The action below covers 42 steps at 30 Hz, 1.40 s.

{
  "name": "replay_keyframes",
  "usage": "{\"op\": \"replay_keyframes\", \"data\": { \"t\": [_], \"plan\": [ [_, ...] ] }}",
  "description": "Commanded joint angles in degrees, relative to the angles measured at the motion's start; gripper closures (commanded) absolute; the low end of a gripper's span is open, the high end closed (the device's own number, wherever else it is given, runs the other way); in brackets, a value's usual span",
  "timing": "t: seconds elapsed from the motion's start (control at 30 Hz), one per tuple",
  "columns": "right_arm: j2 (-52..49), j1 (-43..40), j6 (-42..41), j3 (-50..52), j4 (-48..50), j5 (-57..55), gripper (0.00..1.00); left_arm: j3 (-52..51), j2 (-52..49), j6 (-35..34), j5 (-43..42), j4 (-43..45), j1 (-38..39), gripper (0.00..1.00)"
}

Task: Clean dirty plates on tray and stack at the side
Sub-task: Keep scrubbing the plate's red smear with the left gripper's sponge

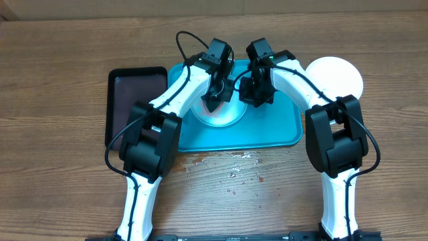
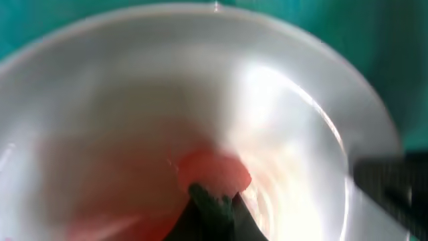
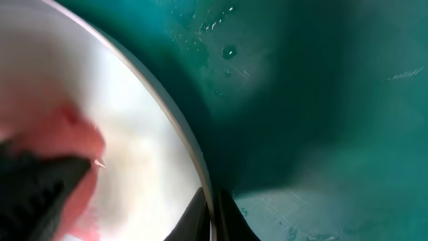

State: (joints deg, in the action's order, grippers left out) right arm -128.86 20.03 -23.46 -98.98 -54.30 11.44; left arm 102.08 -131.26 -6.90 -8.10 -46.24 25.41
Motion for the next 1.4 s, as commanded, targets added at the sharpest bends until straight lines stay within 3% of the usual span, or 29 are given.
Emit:
{"op": "replay_keyframes", "data": {
  "t": [0.0, 0.13, 0.3, 0.57, 0.9, 1.37],
  "plan": [
    [-0.57, -0.15, -0.13, 0.39, 0.31, -2.89, 0.96, -1.79, -1.84, 4.15, -1.99, -5.09, 0.22, 0.96],
    [-0.57, -0.15, -0.13, 0.39, 0.48, -2.89, 0.96, -1.79, -1.81, 3.85, -0.20, -8.37, -0.70, 0.96],
    [-0.57, -0.15, -0.13, 0.42, 0.48, -2.89, 0.96, -1.79, -1.81, -2.19, 13.18, -10.86, -2.16, 0.96],
    [-0.57, -0.15, -0.13, 0.39, 0.46, -2.93, 0.96, -1.79, -1.81, -9.03, 23.12, -7.54, -5.03, 0.96],
    [-0.57, -0.15, -0.13, 0.39, -0.20, -4.37, 0.96, -1.79, -1.81, -9.03, 21.81, 3.19, -6.27, 0.96],
    [-0.57, -0.15, -0.13, 0.39, -0.17, -4.37, 0.96, -1.79, -1.81, -8.74, 3.80, 10.16, -4.66, 0.96]
  ]
}}
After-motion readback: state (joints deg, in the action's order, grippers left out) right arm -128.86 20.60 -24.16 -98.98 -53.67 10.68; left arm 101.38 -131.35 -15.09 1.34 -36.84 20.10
